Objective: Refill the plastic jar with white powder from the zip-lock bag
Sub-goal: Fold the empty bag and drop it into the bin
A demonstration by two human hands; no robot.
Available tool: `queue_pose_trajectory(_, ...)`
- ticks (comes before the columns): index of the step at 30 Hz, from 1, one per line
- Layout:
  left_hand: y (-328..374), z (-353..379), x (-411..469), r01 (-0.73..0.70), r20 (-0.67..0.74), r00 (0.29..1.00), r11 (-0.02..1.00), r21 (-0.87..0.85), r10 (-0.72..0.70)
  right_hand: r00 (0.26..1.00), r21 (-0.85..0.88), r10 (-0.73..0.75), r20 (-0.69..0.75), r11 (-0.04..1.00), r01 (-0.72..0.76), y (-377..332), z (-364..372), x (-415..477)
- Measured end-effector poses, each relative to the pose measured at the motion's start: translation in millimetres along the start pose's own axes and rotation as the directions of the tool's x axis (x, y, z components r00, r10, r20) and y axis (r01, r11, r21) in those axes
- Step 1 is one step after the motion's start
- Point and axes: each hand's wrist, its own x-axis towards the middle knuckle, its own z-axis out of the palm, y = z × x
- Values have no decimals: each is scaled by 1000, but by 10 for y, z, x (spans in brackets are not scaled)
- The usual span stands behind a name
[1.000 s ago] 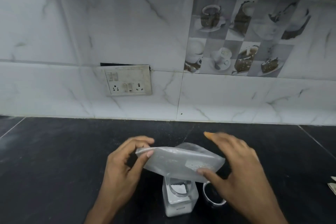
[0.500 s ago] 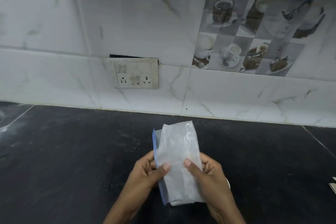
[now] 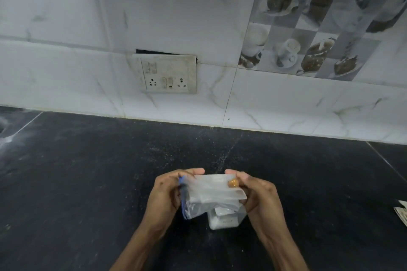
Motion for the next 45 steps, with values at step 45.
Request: queue_pose_trajectory(45,-1007,-1362,-2416,465,-788,475,648,603,392,961,-509,66,270,857,84,926,-204,-1251)
